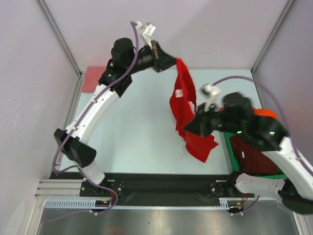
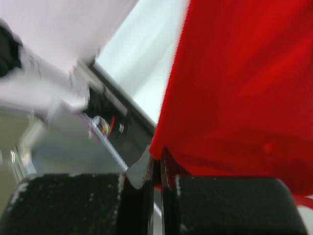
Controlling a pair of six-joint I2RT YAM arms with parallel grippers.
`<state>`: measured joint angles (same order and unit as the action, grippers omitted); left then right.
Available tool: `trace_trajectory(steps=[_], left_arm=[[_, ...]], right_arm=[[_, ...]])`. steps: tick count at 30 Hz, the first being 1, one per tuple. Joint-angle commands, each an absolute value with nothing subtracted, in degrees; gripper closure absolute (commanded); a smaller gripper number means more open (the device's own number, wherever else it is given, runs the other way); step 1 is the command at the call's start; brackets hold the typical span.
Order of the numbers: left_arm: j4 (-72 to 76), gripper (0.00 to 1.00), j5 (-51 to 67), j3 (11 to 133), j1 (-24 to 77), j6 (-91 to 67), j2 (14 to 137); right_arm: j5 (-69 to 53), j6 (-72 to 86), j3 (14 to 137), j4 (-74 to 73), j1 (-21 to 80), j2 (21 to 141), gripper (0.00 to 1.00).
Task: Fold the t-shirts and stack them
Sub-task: Flatten the tshirt out
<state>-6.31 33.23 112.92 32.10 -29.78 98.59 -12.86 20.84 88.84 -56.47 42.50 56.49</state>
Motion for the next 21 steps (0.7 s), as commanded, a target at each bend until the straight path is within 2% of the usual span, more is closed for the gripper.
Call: trace_trajectory(steps=[1,3,5,7,10,17,21], left_arm=[[-12.3,1.0,31.72,105.58,25.85,-26.11,89.06],[-13.44,1.0,32.96,99.69,22.07,-25.4,86.32],[-17.46,1.0,34.0,100.28,18.04,-24.79,86.05],[-15.57,1.0,34.89,98.71,15.66,-25.83,83.17],[-3.37,1.0,34.37,94.05,13.62,-28.3,79.37],[19.32,1.0,33.66,103.08,13.97,-38.48,83.22],[30.73,1.0,34.19,108.19,14.94,-42.7,88.15]], right_arm=[[-4.42,24.61,86.31,-47.38,60.51,60.62,1.0],[-2.11,24.78,87.62,-42.83,68.95,65.81,1.0],[-3.77,25.13,89.2,-38.77,70.13,67.32,1.0],[-1.5,24.87,94.36,-41.03,69.0,68.64,1.0],[1.91,23.21,98.95,-47.09,63.14,67.86,1.0],[11.15,16.36,111.94,-60.0,47.39,62.05,1.0],[17.4,10.47,116.79,-62.05,43.95,61.17,1.0]])
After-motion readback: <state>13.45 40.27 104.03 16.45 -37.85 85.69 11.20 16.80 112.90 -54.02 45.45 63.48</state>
